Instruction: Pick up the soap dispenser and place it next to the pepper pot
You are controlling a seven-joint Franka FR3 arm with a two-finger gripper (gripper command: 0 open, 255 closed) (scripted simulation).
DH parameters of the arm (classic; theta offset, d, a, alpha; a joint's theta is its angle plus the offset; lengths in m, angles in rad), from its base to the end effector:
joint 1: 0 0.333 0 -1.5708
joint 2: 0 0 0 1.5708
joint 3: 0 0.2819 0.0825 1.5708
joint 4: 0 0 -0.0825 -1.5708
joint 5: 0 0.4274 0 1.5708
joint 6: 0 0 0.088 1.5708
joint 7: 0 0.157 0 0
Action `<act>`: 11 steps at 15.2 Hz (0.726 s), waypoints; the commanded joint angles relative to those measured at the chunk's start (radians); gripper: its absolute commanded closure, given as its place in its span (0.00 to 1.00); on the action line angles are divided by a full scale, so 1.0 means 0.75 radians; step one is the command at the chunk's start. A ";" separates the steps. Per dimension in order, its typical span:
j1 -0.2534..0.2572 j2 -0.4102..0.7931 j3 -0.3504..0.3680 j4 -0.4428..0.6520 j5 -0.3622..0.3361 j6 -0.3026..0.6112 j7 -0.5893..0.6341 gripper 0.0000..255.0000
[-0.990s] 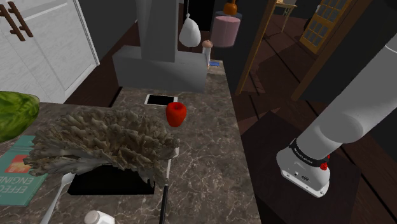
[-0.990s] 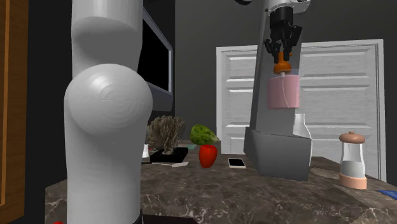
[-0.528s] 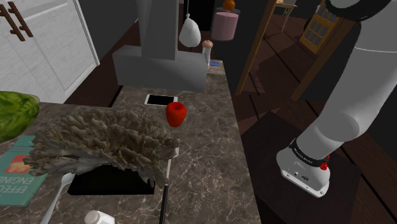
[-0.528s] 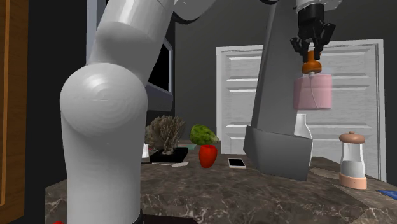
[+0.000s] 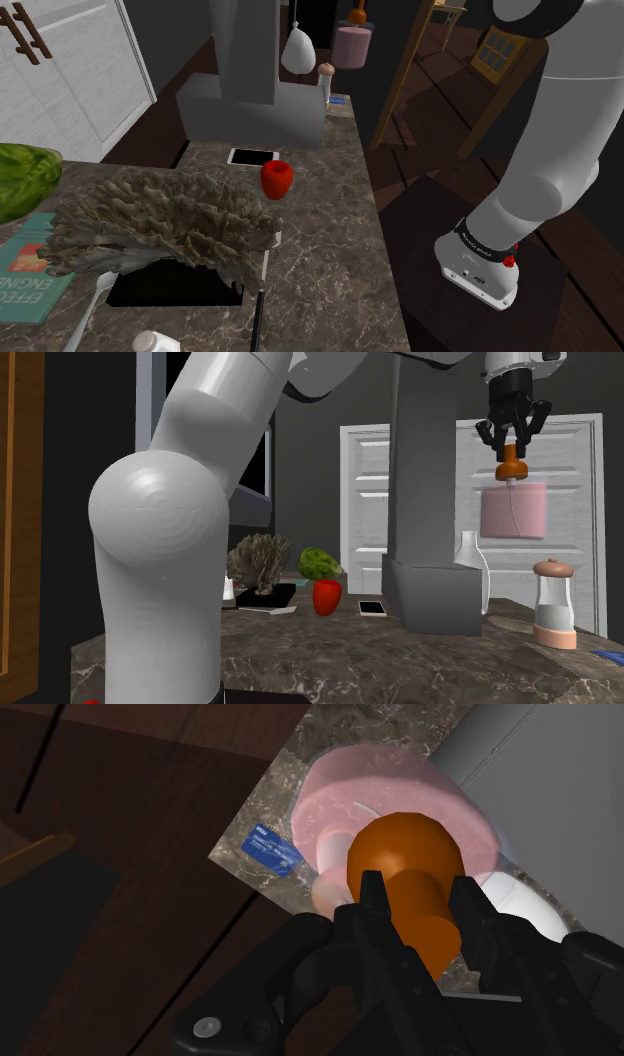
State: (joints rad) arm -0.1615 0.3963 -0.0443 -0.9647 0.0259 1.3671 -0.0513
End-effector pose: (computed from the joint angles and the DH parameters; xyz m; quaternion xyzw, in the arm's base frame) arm 0.6626 -0.1272 0.5746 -0.9973 0.0728 -0.0037 0.0037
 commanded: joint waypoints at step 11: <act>0.008 -0.132 0.000 -0.424 -0.006 0.294 -0.002 1.00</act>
State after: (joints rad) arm -0.1557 0.3054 -0.0441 -1.2569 0.0215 1.5689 -0.0522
